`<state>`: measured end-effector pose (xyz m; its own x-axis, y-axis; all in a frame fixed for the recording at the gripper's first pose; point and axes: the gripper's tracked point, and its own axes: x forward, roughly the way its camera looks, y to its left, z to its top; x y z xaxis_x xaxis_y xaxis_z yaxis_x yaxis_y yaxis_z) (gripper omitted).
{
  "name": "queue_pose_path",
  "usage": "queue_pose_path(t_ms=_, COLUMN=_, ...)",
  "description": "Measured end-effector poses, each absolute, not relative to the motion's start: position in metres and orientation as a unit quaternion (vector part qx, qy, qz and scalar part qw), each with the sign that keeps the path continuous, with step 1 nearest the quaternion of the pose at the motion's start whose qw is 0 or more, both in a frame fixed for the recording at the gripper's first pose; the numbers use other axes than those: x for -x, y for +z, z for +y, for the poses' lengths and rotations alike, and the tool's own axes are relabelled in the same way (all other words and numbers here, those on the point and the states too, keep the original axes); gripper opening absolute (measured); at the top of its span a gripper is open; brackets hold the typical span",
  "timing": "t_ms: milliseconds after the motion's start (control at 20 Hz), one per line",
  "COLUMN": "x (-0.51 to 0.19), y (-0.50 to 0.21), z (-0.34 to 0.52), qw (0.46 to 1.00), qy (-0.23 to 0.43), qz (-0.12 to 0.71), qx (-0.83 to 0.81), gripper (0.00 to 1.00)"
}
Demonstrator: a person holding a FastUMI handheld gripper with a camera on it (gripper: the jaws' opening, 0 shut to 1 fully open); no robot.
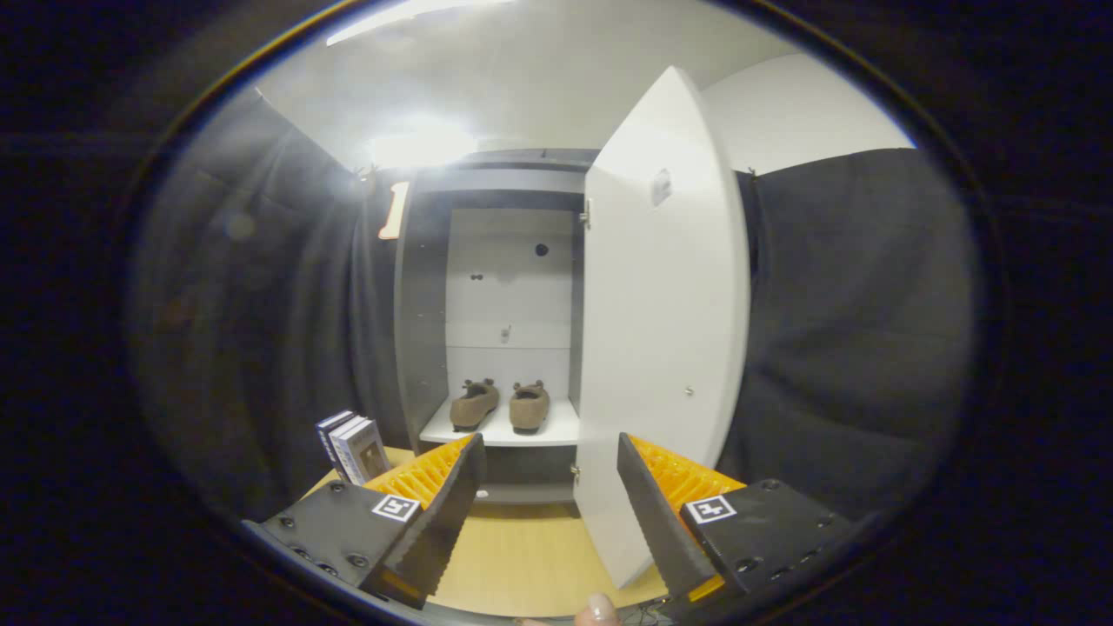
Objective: Open the shoe cabinet door, grab the shoes and put them into the shoe cabinet, then close the shoe cabinet door.
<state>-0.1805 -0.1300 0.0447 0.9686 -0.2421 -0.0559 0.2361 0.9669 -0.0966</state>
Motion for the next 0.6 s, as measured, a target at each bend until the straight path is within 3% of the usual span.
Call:
queue_pose_path(t_ms=300, x=0.24, y=0.075, z=-0.243, qw=0.978, qy=-0.201, qz=0.015, qx=0.05, gripper=0.95)
queue_pose_path(t_ms=600, x=0.189, y=0.084, z=-0.341, qw=0.983, qy=-0.176, qz=0.014, qx=0.057, gripper=0.94)
